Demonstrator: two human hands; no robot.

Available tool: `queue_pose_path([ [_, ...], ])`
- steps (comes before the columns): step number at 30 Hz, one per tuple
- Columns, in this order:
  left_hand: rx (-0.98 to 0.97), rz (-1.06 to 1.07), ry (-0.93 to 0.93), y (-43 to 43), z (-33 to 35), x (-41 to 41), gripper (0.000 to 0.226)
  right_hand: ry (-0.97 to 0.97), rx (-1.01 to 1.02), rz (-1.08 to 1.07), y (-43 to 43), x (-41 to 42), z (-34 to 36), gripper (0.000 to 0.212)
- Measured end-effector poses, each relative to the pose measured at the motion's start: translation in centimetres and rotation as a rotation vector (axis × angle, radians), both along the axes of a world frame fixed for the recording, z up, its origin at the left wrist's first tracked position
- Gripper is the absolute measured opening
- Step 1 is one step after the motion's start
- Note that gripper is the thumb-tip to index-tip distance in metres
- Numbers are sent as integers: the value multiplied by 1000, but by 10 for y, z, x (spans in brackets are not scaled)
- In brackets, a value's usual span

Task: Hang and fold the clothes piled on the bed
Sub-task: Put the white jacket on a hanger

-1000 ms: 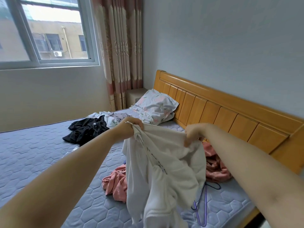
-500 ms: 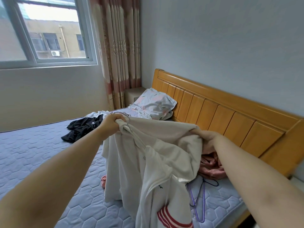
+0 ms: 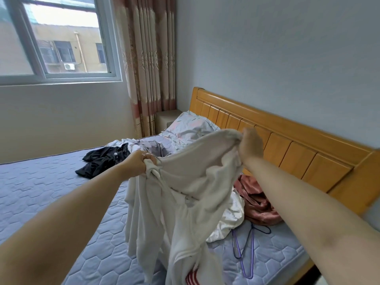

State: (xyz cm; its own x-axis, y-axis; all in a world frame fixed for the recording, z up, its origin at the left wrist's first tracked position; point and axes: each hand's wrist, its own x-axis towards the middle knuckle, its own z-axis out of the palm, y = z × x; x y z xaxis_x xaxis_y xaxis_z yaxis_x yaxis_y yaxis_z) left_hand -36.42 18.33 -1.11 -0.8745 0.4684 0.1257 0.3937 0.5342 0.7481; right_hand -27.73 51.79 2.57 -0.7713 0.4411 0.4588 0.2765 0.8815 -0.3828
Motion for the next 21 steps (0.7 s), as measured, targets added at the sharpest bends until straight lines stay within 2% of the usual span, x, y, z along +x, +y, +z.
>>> queue_pose_path([
  [1, 4, 15, 20, 0, -2, 0, 55, -235, 182, -7, 1, 5, 0, 14],
  [2, -2, 35, 41, -1, -3, 0, 50, -421, 245, -54, 5, 8, -3, 16],
  [3, -7, 59, 55, -1, -5, 0, 43, -509, 219, -135, 9, 11, -8, 14],
  [5, -18, 81, 69, -2, -7, 1, 40, -396, -14, -247, 16, 11, -13, 4],
  [6, -20, 84, 68, -3, -8, 2, 41, -316, -195, -287, 18, 9, -12, 10],
  [7, -12, 87, 66, -3, -10, 2, 41, -347, -395, -303, 19, 10, -10, 18],
  [8, -5, 89, 62, -3, -10, 3, 42, -489, -581, -267, 15, 11, -6, 25],
  [9, 1, 89, 54, -3, -10, 4, 41, -672, -659, -203, 12, 11, -6, 28],
  [10, 1, 89, 50, -2, -9, 4, 40, -808, -664, -141, 11, 12, -9, 29],
  [11, -5, 92, 49, -1, -9, 3, 38, -834, -609, -142, 8, 12, -12, 28],
  [12, -14, 92, 51, 0, -9, 2, 36, -745, -541, -139, 3, 8, -10, 26],
  [15, -38, 85, 48, 4, -11, 1, 28, 45, -395, -141, -12, -7, -10, 16],
  [16, -44, 81, 44, 5, -11, 1, 27, 172, -373, -110, -20, -7, -7, 13],
  [17, -46, 79, 42, 7, -11, 2, 28, 174, -340, -52, -24, -10, -6, 12],
  [19, -41, 86, 39, 12, -10, 4, 30, -160, -266, 52, -28, -15, -18, 12],
  [21, -23, 119, 43, 17, -10, 6, 28, -395, -373, 33, -28, -14, -31, 21],
])
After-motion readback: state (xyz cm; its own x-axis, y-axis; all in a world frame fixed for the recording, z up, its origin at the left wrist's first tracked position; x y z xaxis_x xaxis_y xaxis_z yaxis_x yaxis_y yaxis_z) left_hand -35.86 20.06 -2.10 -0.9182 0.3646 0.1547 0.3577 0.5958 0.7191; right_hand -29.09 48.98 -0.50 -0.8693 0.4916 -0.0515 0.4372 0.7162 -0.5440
